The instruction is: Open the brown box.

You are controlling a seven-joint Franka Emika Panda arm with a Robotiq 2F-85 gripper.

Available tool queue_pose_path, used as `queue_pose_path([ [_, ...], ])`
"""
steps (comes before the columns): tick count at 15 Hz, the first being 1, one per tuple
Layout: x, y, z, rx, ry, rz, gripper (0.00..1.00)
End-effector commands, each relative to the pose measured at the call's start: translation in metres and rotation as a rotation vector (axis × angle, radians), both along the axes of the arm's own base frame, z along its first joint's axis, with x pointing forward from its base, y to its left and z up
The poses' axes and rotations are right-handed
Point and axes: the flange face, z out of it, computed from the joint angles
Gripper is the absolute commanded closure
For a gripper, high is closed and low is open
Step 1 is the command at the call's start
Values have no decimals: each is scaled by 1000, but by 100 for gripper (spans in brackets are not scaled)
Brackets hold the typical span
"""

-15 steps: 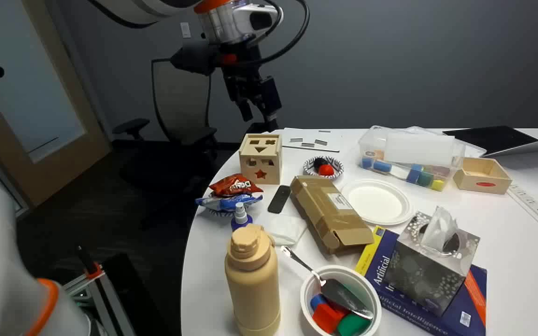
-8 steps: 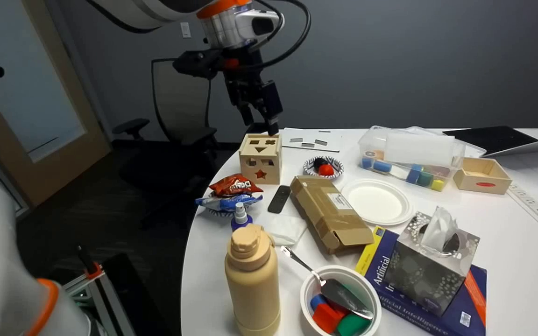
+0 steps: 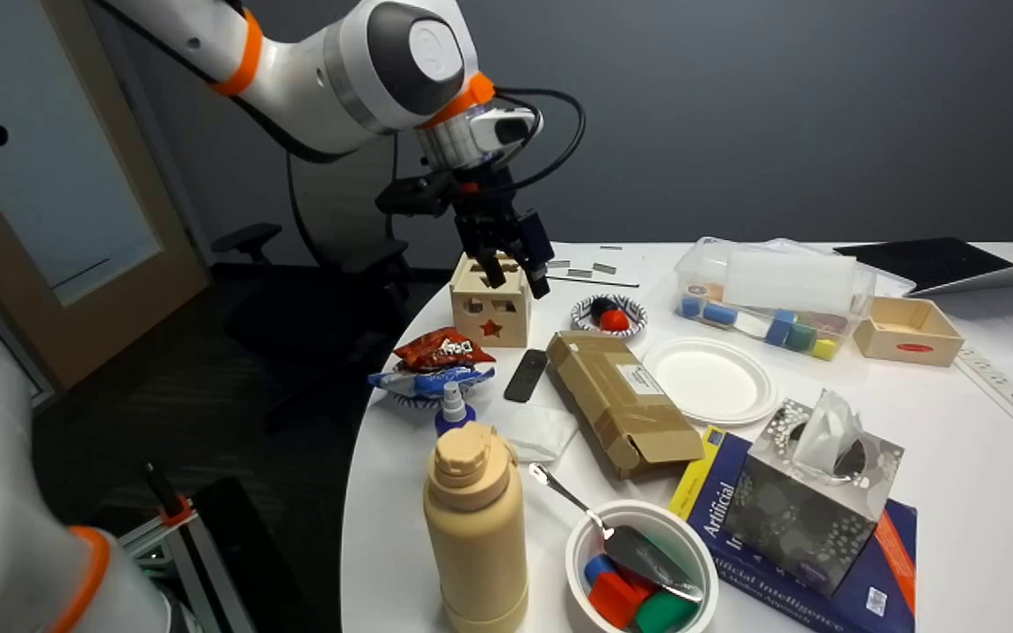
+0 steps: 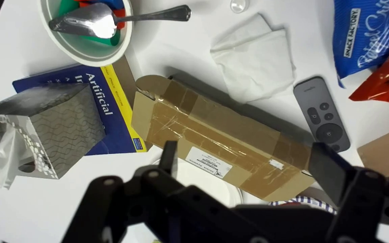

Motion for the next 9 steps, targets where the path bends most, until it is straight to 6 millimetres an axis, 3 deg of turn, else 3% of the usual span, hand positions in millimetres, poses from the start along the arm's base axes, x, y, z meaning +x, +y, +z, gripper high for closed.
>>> queue_pose_path([
  [1,32,6,-26,-56,-11,0,0],
  [9,78,5,-104,-110,85,29,0],
])
